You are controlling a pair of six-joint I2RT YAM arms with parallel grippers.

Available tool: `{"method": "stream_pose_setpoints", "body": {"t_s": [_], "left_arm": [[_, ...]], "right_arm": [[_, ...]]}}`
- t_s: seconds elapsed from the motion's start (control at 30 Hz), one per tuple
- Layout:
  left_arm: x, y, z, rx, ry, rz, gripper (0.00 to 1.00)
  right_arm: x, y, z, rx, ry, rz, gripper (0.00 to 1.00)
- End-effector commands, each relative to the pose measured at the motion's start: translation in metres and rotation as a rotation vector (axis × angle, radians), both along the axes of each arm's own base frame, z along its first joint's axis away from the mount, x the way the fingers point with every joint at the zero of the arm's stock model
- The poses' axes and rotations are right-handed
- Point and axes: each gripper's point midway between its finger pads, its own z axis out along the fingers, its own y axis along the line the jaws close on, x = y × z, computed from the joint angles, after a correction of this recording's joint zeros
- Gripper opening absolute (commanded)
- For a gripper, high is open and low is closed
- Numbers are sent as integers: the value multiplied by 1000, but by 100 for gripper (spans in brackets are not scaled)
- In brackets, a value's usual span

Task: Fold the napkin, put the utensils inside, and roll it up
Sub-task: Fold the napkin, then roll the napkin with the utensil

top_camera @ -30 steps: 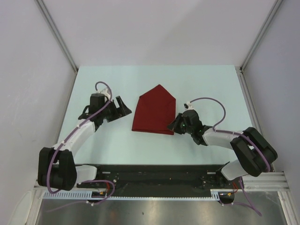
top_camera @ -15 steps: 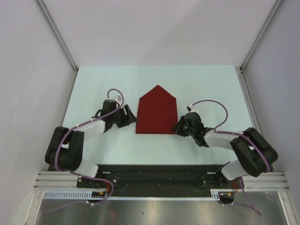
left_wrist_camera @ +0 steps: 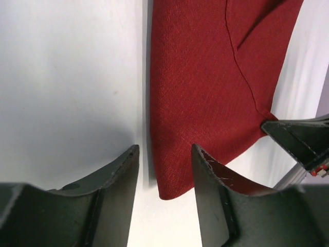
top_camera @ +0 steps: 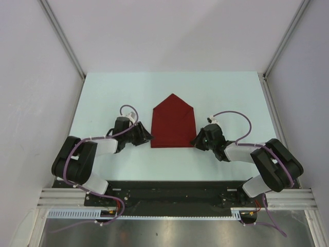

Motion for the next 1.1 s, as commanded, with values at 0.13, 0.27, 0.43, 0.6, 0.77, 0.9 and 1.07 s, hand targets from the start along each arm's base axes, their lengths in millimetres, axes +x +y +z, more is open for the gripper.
{"method": "stream_pose_setpoints", "body": {"t_s": [0.13, 0.27, 0.43, 0.6, 0.77, 0.9, 1.07], "left_arm": [[-34, -17, -17, -86, 98, -23, 46], [-39, -20, -19, -104, 116, -18, 34], [-36, -22, -20, -107, 125, -21, 17], [-27, -27, -8, -112, 111, -43, 0], [-19, -28, 3, -77, 124, -58, 0], [-15, -27, 7, -70, 141, -67, 0], [-10, -22, 9, -93, 162, -55, 0]], "right_arm": [[3, -2, -3, 6, -7, -2, 0], [5, 0, -2, 12, -15, 2, 0], [7, 2, 3, 12, -39, 25, 0], [16, 6, 36, -53, -168, 100, 30], [13, 20, 84, -223, -400, 190, 68], [-5, 68, 99, -364, -552, 337, 75], [-22, 120, 90, -599, -730, 456, 76]]}}
